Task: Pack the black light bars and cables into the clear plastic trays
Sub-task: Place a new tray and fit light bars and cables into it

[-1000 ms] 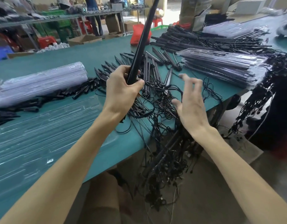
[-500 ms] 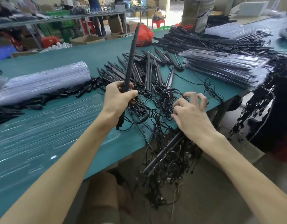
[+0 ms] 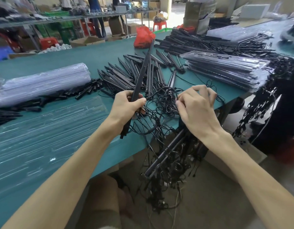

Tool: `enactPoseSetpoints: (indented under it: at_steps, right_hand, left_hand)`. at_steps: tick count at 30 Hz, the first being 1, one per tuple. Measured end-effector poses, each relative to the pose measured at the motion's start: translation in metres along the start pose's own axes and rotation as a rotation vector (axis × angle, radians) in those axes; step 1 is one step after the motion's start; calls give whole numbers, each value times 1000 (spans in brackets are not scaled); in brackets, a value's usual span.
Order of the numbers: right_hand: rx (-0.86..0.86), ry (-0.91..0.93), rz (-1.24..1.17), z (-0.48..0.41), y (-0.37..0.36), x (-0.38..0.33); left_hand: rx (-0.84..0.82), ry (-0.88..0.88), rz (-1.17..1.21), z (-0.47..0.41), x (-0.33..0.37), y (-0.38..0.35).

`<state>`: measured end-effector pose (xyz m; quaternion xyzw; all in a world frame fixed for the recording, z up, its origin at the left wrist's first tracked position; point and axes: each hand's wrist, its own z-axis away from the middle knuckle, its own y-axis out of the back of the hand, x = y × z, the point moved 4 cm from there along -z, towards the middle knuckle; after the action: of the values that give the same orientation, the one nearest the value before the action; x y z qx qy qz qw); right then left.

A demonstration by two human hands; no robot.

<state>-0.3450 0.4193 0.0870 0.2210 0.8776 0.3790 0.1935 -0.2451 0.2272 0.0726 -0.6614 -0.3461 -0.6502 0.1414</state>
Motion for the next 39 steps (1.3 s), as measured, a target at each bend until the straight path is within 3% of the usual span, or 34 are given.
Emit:
enactPoseSetpoints:
  at_steps: [10, 19, 24, 29, 33, 39]
  right_hand:
    - [-23, -67, -292, -40, 12, -20]
    - [-271, -90, -498, -63, -11, -38]
    - [-309, -240, -759, -59, -20, -18]
    - [-276, -247, -829, -55, -22, -10]
    - [-323, -226, -672, -46, -21, 1]
    - [-467, -106, -181, -27, -21, 10]
  left_hand:
    - [7, 16, 162, -2, -6, 6]
    - [-245, 39, 224, 6, -5, -27]
    - [-128, 91, 285, 7, -5, -44]
    - [-56, 78, 220, 3, -4, -42]
    - [-1, 136, 230, 5, -13, -37]
    - [57, 159, 256, 8, -17, -37]
